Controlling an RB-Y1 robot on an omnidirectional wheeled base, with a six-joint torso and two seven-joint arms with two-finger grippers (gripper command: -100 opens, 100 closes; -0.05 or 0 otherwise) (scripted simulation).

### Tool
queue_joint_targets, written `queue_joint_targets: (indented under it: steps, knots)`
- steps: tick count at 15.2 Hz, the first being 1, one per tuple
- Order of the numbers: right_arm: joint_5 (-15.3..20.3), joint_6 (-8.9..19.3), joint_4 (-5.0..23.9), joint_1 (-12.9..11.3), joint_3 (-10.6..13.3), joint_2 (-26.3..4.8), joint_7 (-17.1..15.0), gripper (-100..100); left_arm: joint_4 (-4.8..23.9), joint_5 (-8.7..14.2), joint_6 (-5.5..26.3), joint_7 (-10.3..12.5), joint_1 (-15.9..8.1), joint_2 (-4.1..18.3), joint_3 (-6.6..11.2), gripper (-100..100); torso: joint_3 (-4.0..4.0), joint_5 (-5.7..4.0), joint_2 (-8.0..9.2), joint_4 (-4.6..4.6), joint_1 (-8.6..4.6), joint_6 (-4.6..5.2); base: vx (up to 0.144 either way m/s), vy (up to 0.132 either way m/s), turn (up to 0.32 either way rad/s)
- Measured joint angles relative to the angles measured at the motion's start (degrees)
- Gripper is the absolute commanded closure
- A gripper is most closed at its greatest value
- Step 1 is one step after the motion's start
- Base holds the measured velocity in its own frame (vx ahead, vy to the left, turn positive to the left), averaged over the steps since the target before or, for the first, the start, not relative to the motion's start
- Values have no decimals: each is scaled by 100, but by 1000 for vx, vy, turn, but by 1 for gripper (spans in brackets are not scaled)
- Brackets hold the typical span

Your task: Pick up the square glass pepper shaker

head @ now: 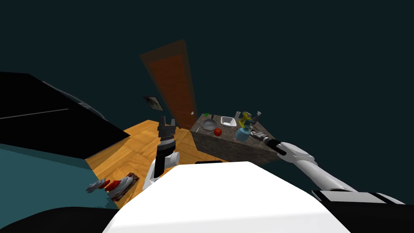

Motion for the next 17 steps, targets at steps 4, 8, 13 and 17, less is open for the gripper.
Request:
queue_joint_targets:
  steps: [4, 8, 13, 17]
  knots:
    - [407, -417, 354, -261, -169, 139, -32, -100, 0, 0, 0, 0, 0, 0, 0, 0, 0, 0, 0, 0, -1, 0, 67, 39, -128]
    - [859, -901, 857, -633, -370, 315, -40, -100, 0, 0, 0, 0, 0, 0, 0, 0, -4, 0, -7, -1, 5, 0, 84, 54, -172]
    - [1062, -1135, 1005, -732, -442, 367, -77, 100, 0, 0, 0, 0, -1, 0, 0, 0, 9, -3, 18, 2, -12, -6, 23, 16, -10]
    - [989, -1086, 955, -689, -413, 349, -74, 100, 0, 0, 0, 0, -3, 1, 0, 0, 15, 1, 31, 2, -17, -13, -40, -23, 115]
